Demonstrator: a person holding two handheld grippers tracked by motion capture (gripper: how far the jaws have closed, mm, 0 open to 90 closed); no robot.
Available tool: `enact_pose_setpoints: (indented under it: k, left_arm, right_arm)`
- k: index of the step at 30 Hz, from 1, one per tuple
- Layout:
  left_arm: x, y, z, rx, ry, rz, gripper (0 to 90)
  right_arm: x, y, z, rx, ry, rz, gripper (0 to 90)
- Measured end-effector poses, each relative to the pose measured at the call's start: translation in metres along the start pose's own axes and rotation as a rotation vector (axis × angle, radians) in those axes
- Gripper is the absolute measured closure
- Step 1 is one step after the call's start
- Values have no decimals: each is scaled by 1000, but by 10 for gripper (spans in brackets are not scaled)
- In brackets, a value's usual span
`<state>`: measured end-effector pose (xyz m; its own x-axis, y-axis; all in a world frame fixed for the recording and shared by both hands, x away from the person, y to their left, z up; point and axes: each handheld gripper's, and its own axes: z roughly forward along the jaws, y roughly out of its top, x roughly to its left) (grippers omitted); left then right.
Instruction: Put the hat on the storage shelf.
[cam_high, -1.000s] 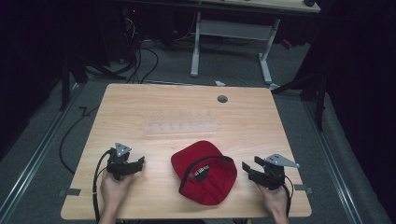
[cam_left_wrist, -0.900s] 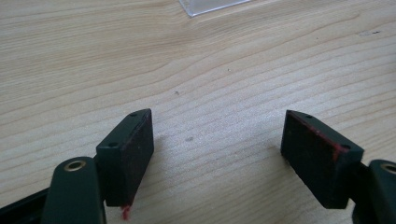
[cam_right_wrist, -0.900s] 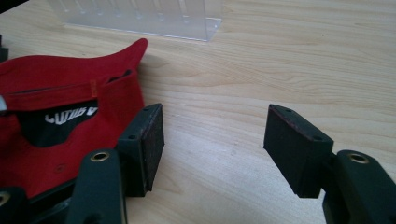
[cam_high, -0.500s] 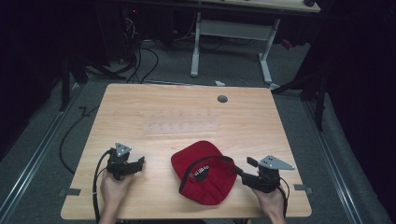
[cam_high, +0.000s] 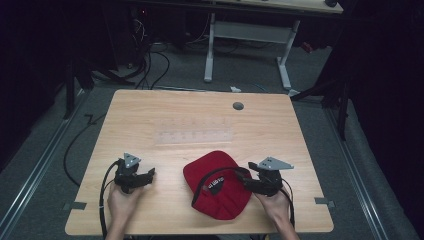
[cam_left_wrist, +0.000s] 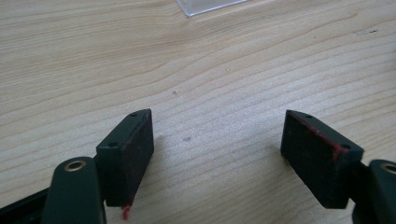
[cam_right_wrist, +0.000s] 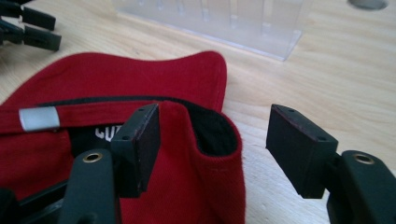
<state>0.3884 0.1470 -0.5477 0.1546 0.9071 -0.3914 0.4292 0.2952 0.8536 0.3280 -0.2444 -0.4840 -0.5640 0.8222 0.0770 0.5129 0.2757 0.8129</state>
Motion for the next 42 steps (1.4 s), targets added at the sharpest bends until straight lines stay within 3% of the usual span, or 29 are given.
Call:
enact_pose_setpoints:
  k: [8,20,27,31,36,38,42]
  left_arm:
    - [0,0,0,1,0,1,258]
    - [-1,-1,-1,5,-8,6,257]
    - [-1,-1,-1,5,-11,6,256]
    - [-2,-1,-1,6,-14,8,253]
    - [-3,-2,-2,12,-31,13,274]
    - [-4,-3,-4,19,-50,20,277]
    - [-5,-4,-4,28,-64,24,270]
  right_arm:
    - [-5,-2,23,51,48,41,358]
    - [-8,-7,49,104,122,61,482]
    - [-6,-10,51,87,131,26,637]
    - [-9,-11,48,63,178,27,733]
    - [-10,-11,44,56,206,26,775]
    - [-6,-11,41,40,191,-3,784]
    - [-3,-10,38,29,186,-2,792]
